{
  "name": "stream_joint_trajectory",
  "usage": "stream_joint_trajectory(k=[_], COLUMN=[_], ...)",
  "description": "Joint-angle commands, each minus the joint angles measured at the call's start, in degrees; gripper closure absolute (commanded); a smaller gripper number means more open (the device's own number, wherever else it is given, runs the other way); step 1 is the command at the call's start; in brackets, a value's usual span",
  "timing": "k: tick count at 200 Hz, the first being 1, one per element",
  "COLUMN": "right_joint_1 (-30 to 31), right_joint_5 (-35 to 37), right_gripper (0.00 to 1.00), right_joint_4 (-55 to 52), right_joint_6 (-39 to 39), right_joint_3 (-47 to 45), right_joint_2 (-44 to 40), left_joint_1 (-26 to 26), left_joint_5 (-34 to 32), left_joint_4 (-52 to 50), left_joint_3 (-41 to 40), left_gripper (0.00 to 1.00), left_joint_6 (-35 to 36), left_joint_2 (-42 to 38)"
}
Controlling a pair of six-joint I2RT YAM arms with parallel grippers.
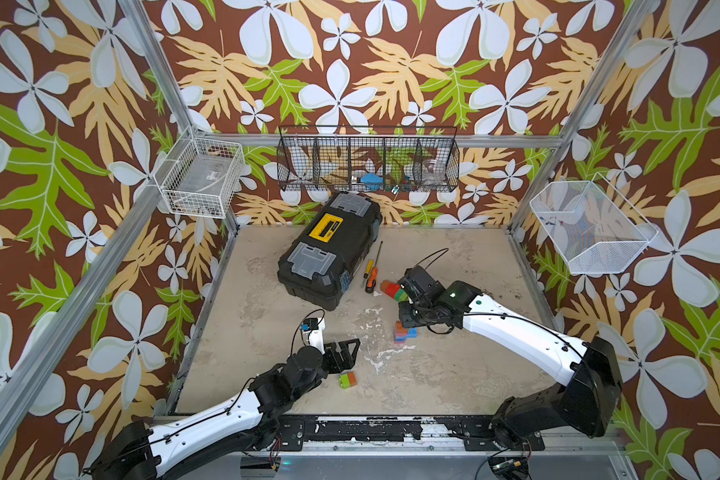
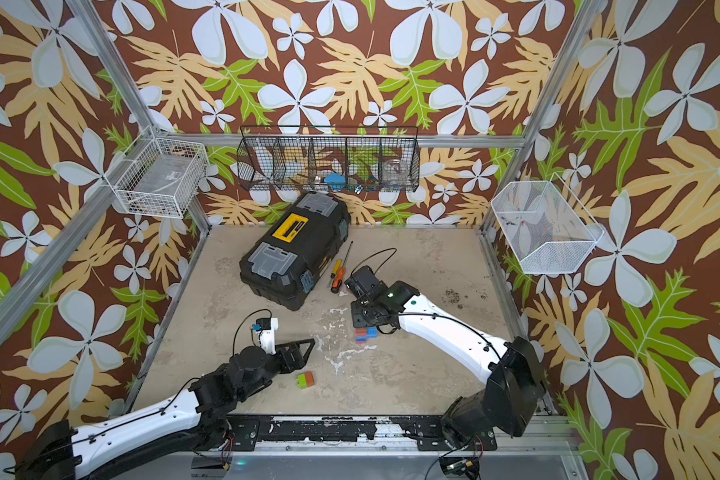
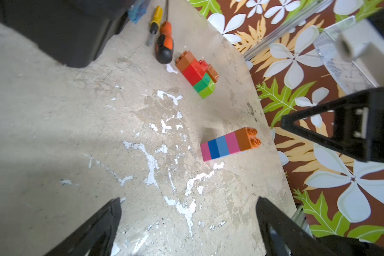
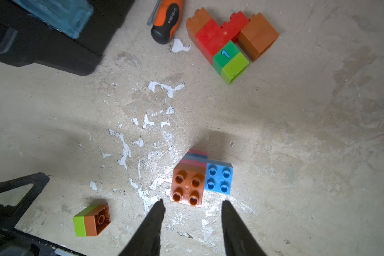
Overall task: Assemble the letter h with lego
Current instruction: Assemble the lego brick with the lego brick, then adjust the lego brick at the center of the board.
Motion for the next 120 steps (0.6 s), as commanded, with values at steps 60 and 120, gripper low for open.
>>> stream_joint_trajectory(k=[60,120], right_joint_1=[10.45,17.23], right_joint_5=[-18.46,-31.65], right_gripper=[0.57,0.49], right_joint_4=[33.15,58.96], right_joint_6=[-44.50,-61.79], right_joint_3=[-23.94,-36.56], right_joint_2=[-23.09,-15.51], left_joint_1=[1.28,17.24], left_joint_5=[-3.28,16.24], left_joint_4=[-24.56,-26.28], left_joint_3=[10.16,15.48], left_gripper=[0.05,0.00], left_joint_6=[-12.60,-3.83], left_joint_2=[-0.54,-2.81])
